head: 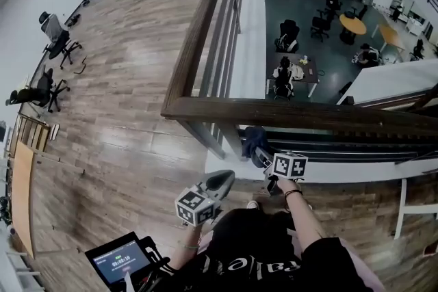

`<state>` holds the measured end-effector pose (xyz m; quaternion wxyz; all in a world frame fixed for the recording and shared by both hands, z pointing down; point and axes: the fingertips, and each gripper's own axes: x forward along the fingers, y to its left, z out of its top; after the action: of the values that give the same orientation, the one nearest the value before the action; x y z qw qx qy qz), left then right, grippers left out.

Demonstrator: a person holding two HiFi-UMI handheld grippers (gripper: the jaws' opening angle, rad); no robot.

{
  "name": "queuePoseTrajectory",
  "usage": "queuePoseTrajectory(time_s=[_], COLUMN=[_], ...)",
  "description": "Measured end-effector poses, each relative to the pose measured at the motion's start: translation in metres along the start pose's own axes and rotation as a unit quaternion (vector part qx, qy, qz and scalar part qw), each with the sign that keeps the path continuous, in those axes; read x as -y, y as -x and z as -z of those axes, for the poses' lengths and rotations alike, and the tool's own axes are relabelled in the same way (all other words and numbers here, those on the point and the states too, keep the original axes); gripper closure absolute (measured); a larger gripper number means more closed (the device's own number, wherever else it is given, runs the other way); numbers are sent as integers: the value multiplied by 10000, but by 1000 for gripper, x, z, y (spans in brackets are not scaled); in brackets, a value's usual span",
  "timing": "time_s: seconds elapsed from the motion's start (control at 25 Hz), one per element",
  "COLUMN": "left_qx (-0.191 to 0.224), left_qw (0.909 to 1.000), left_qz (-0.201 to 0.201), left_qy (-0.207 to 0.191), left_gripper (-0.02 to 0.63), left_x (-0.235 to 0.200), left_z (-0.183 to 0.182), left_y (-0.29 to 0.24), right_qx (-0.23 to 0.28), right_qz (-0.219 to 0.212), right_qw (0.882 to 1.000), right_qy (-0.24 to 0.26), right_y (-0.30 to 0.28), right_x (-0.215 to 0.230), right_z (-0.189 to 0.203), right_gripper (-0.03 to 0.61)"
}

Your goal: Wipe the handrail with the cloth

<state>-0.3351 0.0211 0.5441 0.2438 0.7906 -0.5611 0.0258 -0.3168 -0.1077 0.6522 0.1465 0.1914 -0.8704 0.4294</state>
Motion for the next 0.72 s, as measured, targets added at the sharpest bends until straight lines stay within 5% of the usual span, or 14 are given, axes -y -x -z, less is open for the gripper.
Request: queuePoseTrajectory(time_s=[0.32, 0.52, 0.72], left_qx=[25, -120, -253], left_qw=[10000, 9997, 9989], left_qz=[-1, 209, 378], left_qy=[33, -91, -122], left_gripper=[614, 614, 614], left_x=[6, 44, 68], left_z=[-10, 2, -14], left_y=[-13, -66, -80], right_qx=[397, 584, 673], right_qz=[312, 459, 602], right_qw=[9977, 9952, 9930], right_qy=[-455, -631, -755], right_y=[45, 95, 126], right_x=[38, 94, 104], right_z=[-21, -33, -43], right_gripper=[486, 486, 486])
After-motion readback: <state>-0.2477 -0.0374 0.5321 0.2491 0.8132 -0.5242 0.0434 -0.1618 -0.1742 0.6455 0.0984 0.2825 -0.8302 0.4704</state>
